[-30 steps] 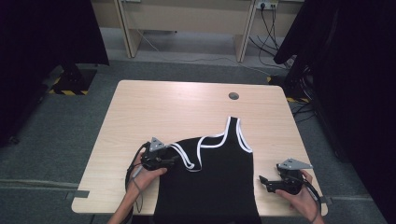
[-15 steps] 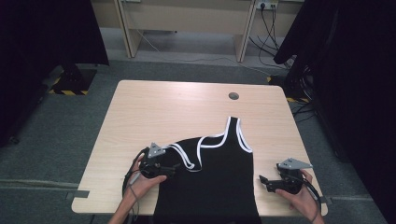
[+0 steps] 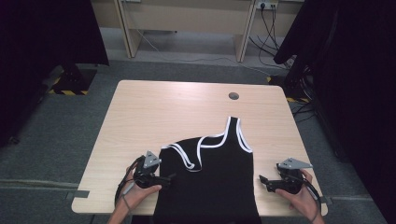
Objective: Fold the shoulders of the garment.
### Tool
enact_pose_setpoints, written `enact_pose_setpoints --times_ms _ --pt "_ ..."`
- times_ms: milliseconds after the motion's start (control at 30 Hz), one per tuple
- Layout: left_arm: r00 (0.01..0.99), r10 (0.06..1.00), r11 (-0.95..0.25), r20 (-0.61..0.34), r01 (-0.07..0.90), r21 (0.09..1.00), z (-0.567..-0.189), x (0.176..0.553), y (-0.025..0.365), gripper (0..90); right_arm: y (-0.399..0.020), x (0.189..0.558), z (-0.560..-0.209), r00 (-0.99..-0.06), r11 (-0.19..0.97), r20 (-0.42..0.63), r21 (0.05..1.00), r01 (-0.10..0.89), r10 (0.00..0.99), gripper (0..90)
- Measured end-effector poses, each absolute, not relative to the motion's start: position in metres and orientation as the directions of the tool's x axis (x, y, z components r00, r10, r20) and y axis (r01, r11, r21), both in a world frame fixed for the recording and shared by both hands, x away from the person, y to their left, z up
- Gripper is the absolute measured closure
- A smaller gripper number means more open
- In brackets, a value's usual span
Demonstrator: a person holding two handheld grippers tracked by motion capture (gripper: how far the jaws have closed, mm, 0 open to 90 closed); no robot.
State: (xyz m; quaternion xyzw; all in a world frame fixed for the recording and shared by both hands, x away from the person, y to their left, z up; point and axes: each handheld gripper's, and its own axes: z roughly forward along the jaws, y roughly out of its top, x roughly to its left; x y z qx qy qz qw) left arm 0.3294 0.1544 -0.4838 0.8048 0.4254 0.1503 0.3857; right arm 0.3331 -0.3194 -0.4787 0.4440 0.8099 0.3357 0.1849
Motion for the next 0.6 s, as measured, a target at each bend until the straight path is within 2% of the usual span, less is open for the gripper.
enact_pose_setpoints --times_ms 167,267,333,600 --pt "0.585 0.805 -0.333 -0.097 0.580 0.743 -0.485 0.323 0.162 2.7 -0.319 0.333 -0.479 -0.538 0.381 -0.003 0.708 0.594 0.843 11.5" --pt "0.600 0.798 -0.379 -0.055 0.570 0.729 -0.486 0.320 0.163 0.0 -0.319 0.333 -0.479 -0.538 0.381 -0.003 0.708 0.594 0.843 11.4" --pt "0.602 0.798 -0.404 -0.022 0.562 0.722 -0.486 0.318 0.160 0.0 -0.319 0.333 -0.479 -0.538 0.381 -0.003 0.708 0.594 0.843 11.5" --pt "0.597 0.802 -0.402 -0.021 0.565 0.720 -0.486 0.317 0.158 0.0 -0.319 0.333 -0.479 -0.537 0.380 -0.002 0.708 0.595 0.844 11.4"
